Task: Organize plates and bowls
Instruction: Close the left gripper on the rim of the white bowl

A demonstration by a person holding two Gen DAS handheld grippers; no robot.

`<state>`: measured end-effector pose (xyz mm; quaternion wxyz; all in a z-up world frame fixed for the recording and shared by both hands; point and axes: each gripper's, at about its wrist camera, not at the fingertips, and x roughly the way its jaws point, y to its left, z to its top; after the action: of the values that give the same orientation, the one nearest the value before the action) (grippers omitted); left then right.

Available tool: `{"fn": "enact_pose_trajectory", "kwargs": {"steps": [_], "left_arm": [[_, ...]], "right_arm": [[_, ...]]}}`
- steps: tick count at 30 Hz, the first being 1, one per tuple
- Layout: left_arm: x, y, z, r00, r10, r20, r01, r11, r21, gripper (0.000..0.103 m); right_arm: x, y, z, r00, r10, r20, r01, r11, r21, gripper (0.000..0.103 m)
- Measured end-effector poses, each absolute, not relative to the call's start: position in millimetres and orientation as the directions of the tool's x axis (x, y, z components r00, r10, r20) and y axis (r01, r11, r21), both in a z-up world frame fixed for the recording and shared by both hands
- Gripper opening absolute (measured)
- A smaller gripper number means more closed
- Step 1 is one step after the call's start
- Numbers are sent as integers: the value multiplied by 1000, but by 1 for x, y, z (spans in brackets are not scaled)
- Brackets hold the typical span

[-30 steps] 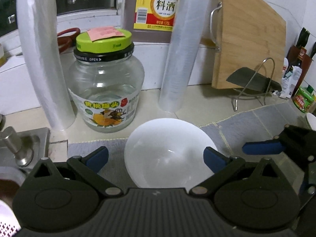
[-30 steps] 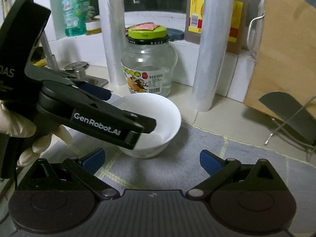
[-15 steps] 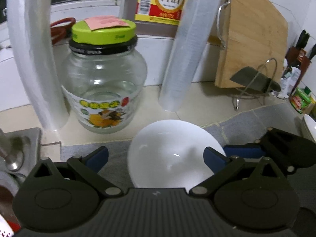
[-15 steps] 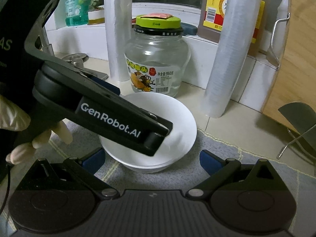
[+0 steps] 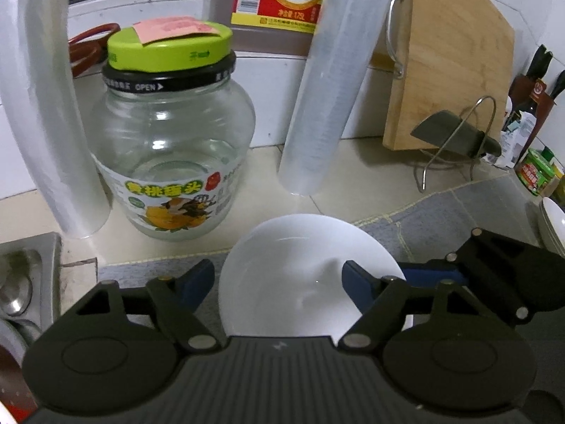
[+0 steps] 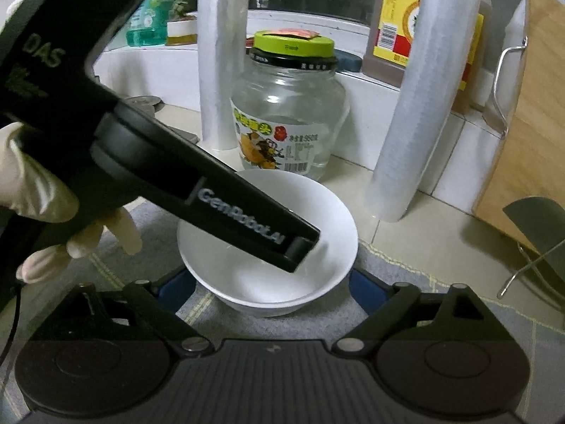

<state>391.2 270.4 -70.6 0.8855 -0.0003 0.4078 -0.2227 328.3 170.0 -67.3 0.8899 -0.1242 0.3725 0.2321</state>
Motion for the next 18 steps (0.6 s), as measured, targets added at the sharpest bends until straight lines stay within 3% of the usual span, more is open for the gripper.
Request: {"fn": "enact_pose_trajectory", "kwargs": {"steps": [8,18], "left_arm": [[395,268,-72,544,-418,-727,418,887,-197,68],[394,269,-71,537,-427,-728,419,884,-209,67]], "right_arm": [[328,170,-64,611,321,-724,-502,864,-41,92],[331,169,-62,601,322,-732,-503,864,-33,92]]}}
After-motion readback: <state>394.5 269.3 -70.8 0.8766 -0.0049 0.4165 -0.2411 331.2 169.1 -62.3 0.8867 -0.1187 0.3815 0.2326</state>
